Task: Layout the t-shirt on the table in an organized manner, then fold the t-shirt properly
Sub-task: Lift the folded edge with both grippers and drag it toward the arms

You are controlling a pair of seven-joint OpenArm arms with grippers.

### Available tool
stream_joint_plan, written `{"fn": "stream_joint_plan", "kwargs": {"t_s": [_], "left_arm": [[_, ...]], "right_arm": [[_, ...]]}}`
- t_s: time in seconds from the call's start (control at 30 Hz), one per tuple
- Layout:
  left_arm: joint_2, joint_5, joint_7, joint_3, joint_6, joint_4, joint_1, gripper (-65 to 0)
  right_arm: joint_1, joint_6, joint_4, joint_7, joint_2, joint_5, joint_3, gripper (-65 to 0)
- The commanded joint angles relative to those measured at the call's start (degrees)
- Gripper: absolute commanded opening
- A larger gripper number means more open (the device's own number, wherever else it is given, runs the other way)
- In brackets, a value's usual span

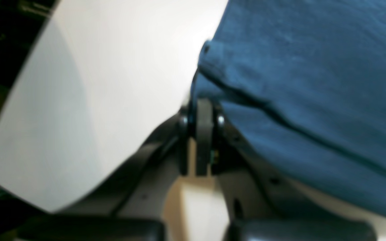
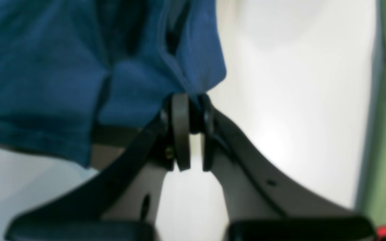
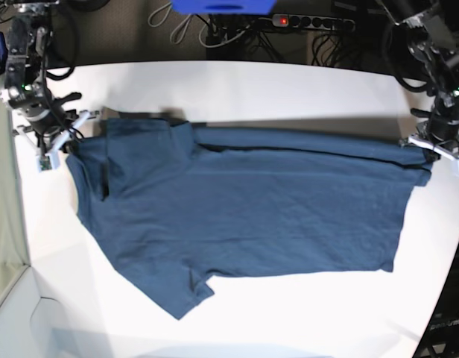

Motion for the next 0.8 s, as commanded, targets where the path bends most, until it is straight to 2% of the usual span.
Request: {"fn": "stream_joint_plan", "kwargs": {"t_s": [0.0,0.37,0.6,0.77], "left_arm": [[-0.7,0.0,-1.4,-0.3,0.3,1.6,0.3,-64.9],[-0.7,-0.1,-1.4,-0.4,0.3,8.5,6.8,-64.9],[-1.4,-4.9,-1.4,-0.4,0.3,10.4,8.7,-64.9],[-2.7,-5.1,-1.4,-0.4,0.3,10.4,7.8,-64.9]], "right_arm": [[-0.2,-0.2,1.5,0.9,1.3,-0.3,0.7,-65.0],[-5.9,-0.2,7.3,0.9,1.6,-0.2,4.7,-65.0],[-7.2,-0.2,10.2,0.9,2.7,-0.3,4.6,-65.0],[-6.2,-0.2,10.3,-1.3,6.5,-0.3,3.9,-65.0]]}}
